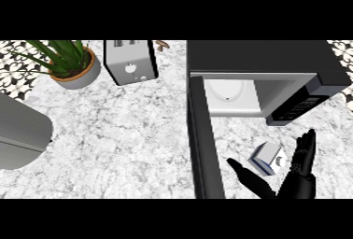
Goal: Pick up the milk, place it into the microwave and close the microwave
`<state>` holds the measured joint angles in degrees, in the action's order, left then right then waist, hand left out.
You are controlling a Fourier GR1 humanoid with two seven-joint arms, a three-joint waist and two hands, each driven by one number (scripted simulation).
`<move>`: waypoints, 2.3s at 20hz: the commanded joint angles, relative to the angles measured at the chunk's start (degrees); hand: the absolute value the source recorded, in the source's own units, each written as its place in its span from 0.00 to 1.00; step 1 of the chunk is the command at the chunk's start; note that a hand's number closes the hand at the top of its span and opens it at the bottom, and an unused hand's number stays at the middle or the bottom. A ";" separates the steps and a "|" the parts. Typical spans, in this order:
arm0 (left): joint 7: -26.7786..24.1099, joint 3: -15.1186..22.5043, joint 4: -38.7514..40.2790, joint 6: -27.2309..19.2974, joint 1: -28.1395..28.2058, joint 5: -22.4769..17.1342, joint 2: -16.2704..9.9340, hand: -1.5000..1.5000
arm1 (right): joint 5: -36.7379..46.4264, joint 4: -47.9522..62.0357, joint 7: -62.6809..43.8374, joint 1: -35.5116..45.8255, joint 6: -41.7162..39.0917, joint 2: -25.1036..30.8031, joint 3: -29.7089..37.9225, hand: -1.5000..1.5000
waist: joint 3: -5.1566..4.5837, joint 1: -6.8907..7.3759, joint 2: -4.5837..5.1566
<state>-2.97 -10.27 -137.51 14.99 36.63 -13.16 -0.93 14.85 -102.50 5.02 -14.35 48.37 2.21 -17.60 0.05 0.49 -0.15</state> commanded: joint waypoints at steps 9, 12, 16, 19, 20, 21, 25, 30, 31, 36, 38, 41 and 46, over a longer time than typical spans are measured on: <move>-4.83 0.68 -1.07 1.88 3.14 -3.60 0.90 0.00 | -18.48 18.16 24.95 -2.01 -8.95 -1.23 11.50 0.00 | 0.03 -0.09 0.02; -1.05 -6.53 -3.73 3.66 3.08 -9.45 -0.22 0.00 | -21.34 20.91 27.58 -0.54 -11.77 -1.81 13.32 0.00 | 0.00 -0.01 0.04; 0.23 -6.56 -1.48 3.24 -1.06 -8.57 -1.04 0.00 | -22.90 28.38 33.54 1.27 -14.99 -2.02 15.60 0.00 | -0.01 -0.23 0.13; 1.68 -6.62 -4.78 4.34 1.44 -10.14 0.19 0.00 | -23.16 32.64 33.56 5.51 -14.93 -0.90 18.34 0.00 | -0.01 0.12 0.09; -1.81 -1.77 -2.98 2.02 2.54 -5.37 0.87 0.00 | -21.57 29.96 33.19 2.59 -14.10 -1.63 15.98 0.00 | -0.04 0.00 0.05; -0.73 -4.73 -3.09 4.73 3.11 -7.43 0.88 0.00 | -23.94 34.70 37.85 3.21 -16.92 -1.38 18.90 0.00 | -0.02 0.02 0.06; -4.20 -5.07 -1.84 7.39 5.52 -9.02 0.90 0.00 | -24.10 41.21 40.29 7.45 -15.54 -2.04 21.68 0.00 | -0.03 0.20 0.04; -1.67 -3.79 -4.61 4.41 5.24 -8.19 0.91 0.00 | -24.90 52.92 44.80 14.89 -17.31 -1.25 25.32 0.00 | 0.01 0.31 0.14; -2.27 -4.87 -3.19 5.17 4.34 -7.92 0.91 0.00 | -25.44 52.80 45.90 12.79 -19.44 -0.10 25.79 0.00 | -0.01 0.11 0.11; -1.44 -2.49 -4.78 4.69 5.24 -6.69 0.90 0.00 | -27.07 62.05 51.22 19.81 -24.90 0.73 28.36 1.00 | 0.04 0.45 0.16; -2.02 -6.11 -2.23 5.42 2.97 -8.83 0.17 0.00 | -24.45 57.75 49.67 17.12 -26.01 3.45 25.54 1.00 | -0.03 0.05 0.09; -3.67 -7.72 -2.88 7.49 5.91 -11.30 0.27 0.00 | -24.16 63.46 55.77 21.90 -21.71 3.93 29.43 1.00 | 0.01 0.74 0.08; -2.72 -6.31 -2.30 6.69 4.23 -9.60 0.17 0.00 | -22.82 63.72 57.08 22.91 -27.26 2.71 26.65 1.00 | 0.00 0.37 0.11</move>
<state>-6.53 -15.00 -136.12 20.71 40.60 -18.14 -0.45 -9.11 -40.56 58.86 6.87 24.94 3.87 10.38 -0.14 0.75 -0.15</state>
